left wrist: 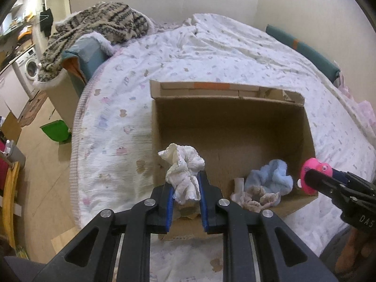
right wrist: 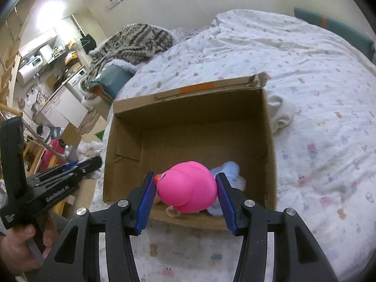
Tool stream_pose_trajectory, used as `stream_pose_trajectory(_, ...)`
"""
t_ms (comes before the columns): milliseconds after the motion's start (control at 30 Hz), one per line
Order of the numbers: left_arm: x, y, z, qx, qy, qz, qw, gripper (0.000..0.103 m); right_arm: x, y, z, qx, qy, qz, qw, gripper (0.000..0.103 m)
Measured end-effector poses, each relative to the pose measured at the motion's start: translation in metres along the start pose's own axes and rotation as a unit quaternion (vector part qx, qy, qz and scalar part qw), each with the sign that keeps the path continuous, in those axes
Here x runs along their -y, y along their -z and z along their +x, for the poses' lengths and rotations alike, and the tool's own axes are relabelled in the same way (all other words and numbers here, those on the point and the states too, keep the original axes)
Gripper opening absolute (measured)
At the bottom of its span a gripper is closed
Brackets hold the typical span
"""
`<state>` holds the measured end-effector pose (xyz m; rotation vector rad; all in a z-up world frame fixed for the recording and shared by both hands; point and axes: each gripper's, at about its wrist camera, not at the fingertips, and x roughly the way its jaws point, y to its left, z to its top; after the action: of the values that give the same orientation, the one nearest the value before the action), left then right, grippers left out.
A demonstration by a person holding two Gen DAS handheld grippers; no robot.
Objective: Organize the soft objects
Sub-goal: 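Carry the cloth and duck into the box and open both grippers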
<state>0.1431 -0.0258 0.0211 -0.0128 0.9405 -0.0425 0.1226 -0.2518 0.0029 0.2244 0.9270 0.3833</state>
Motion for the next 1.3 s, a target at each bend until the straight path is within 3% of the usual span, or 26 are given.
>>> stream_pose_trajectory(267,0.005,0.016,0.040,-0.031,0.010,0.003,0.9995,0.017,0.006,0.004,0.030,-0.015,-0.012,0.008,1.000,0.054)
stream_pose_trajectory(367,0.006,0.019,0.045,-0.024,0.012,0.003,0.9996,0.017,0.012,0.008,0.036,-0.024,-0.015,0.020,0.999,0.054)
stream_pose_trajectory(733,0.010,0.024,0.051,-0.025,0.018,0.007,0.9995,0.018,0.007,0.018,0.052,-0.052,-0.010,0.013,0.998,0.054)
stream_pose_trajectory(1300,0.007,0.025,0.053,-0.030,0.017,0.002,0.9994,0.022,0.009,0.018,0.057,-0.061,-0.019,0.018,0.998,0.054)
